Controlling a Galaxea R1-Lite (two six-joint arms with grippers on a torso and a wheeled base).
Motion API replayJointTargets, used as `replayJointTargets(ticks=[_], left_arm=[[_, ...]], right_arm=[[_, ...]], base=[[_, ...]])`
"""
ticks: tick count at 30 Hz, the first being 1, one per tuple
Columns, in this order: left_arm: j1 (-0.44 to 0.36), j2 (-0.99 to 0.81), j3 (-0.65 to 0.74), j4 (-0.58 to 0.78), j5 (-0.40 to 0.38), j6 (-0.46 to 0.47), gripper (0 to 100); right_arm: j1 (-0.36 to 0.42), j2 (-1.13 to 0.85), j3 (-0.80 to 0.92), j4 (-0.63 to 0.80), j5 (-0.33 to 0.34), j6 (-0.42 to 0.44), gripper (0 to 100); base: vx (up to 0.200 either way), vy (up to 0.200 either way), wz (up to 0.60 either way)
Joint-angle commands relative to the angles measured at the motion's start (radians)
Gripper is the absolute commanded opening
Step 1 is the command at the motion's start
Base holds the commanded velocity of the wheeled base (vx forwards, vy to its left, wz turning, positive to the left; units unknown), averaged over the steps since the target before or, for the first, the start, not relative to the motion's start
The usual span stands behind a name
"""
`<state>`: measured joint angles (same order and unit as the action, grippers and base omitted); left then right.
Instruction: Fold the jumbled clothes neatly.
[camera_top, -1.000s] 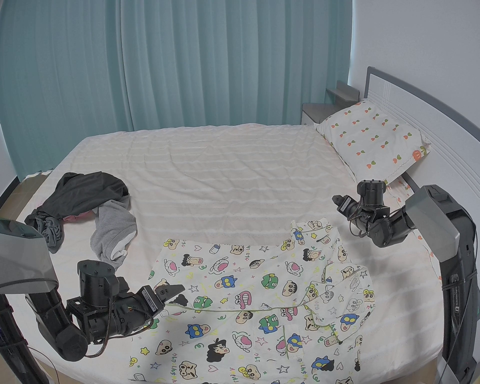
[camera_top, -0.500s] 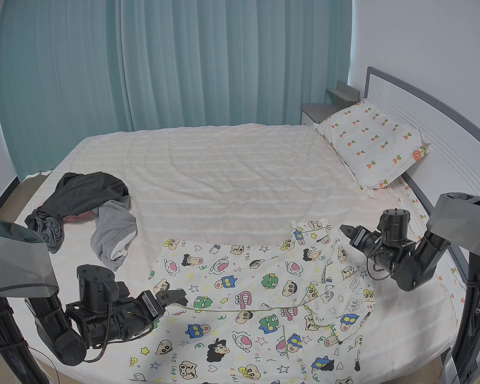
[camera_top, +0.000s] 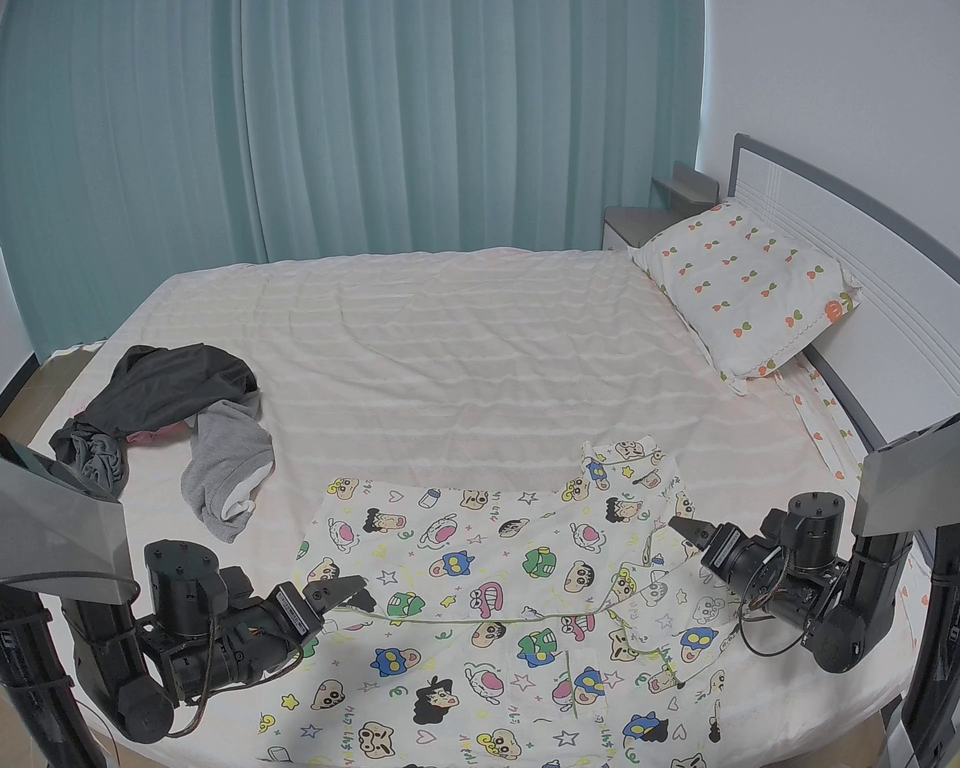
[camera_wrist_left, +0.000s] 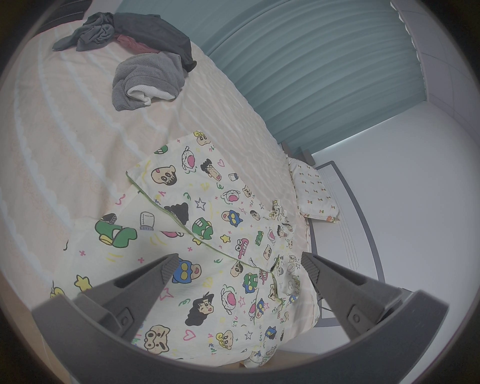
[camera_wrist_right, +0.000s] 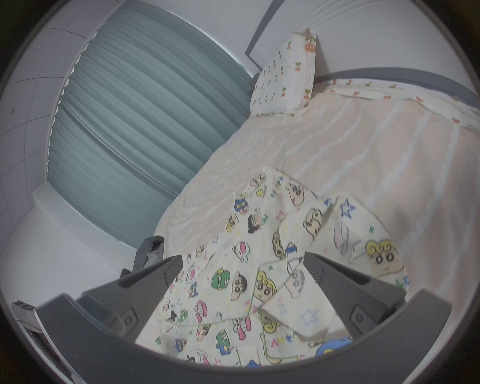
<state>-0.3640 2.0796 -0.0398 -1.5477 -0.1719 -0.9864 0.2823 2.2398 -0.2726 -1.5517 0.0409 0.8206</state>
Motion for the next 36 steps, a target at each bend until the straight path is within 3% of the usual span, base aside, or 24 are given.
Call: replayJointTargets(ticks=[1,16,28,36], left_arm=[[-0.001,0.073,0.026,-0.023,0.000,0.000,100],[-0.006,0.065,0.029,-0.023,0.000,0.003,100],[-0.012,0.065,0.031,-0.023,-0.003,0.003,100],[-0.013,0.059,0.029,-0.023,-0.004,0.000,100]], right_arm=[[0.009,0.031,0.010,-0.011,0.014,0.009,100],[0.018,0.031,0.015,-0.011,0.011,0.005,100],[0.023,0.029,0.019,-0.011,0.008,0.003,100],[0.023,0.032,0.019,-0.011,0.008,0.002,100]], base=[[-0.200,0.000,0.00],[0.000,0.000,0.00],[-0.200,0.000,0.00],[0.000,0.000,0.00]])
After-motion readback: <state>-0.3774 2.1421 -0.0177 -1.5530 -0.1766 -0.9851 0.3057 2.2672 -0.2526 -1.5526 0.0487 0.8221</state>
